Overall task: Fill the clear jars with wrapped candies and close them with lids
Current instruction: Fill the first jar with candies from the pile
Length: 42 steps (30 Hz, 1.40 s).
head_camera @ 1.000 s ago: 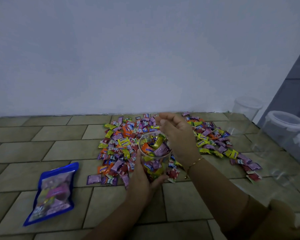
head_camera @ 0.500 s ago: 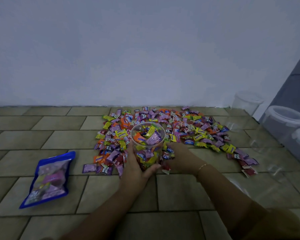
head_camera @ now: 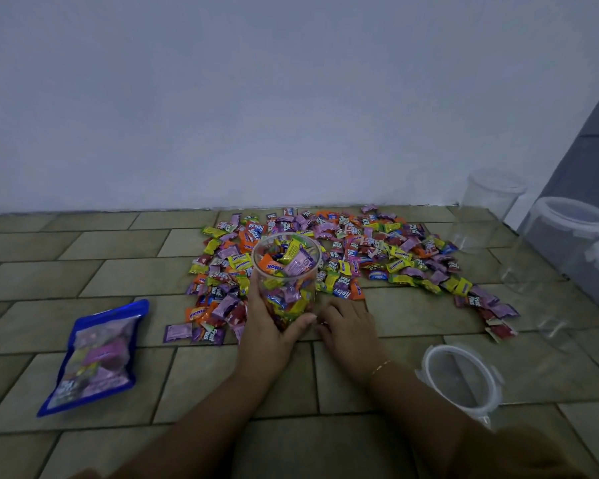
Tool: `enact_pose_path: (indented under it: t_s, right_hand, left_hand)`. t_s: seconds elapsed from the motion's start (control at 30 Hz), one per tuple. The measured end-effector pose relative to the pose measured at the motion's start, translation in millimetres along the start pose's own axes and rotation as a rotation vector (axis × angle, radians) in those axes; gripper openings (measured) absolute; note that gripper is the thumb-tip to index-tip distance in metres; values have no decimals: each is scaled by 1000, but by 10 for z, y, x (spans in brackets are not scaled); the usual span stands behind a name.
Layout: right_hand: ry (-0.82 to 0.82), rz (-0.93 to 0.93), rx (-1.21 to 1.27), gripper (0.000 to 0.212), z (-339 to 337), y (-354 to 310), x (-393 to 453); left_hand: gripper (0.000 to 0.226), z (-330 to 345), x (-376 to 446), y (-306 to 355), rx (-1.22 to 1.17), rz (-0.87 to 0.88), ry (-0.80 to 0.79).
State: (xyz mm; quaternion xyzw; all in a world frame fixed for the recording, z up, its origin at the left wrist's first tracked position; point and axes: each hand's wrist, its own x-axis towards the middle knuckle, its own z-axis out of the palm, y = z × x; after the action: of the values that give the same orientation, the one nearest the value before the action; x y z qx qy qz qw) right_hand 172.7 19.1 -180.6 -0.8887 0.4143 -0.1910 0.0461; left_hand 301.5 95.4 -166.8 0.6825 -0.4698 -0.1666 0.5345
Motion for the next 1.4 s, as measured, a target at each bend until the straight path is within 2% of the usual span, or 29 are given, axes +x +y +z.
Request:
enact_pose_path:
  t_s: [0.13, 0.23, 0.3, 0.4, 0.53, 0.63, 0.7, 0.83, 0.97, 1.13, 1.27, 1.4]
  right_hand:
    - [-29, 30, 131, 18, -38, 61, 27]
    - [-78, 132, 236, 24, -110, 146, 47]
    - [-64, 259, 403, 22, -218, 135, 88]
    - [43, 451, 785, 15, -463, 63, 204]
    - [247, 399, 1087, 19, -955, -200, 392]
    - [371, 291, 1102, 19, -1206, -402, 513]
    - [397, 225, 1062, 17, -1276, -486, 571]
    - [286, 141, 990, 7, -1238, -582, 639]
    - [284, 143, 945, 18, -1148, -616, 650]
    - [239, 128, 1062, 21, -1096, -623, 656]
    - [268, 86, 968, 3, -1065, -633, 629]
    - [288, 50, 865, 31, -1071, -606, 599]
  left_hand:
    - [114, -18, -2, 9, 2, -8, -7]
    - [115, -21, -10, -8, 8, -11, -13]
    - [115, -22, -13, -25, 16, -14, -20]
    - [116, -21, -5, -49, 22, -21, -55]
    - [110, -18, 1, -68, 31, -24, -132]
    - [101, -21, 4, -50, 41, 3, -153]
    - [98, -22, 7, -48, 34, 11, -154]
    - [96, -30, 7, -47, 0, -2, -171]
    - [93, -40, 7, -29, -15, -15, -185]
    - [94, -42, 19, -43, -25, -17, -195]
    - [88, -32, 19, -58, -30, -14, -212]
    - [98, -34, 15, -52, -17, -21, -197]
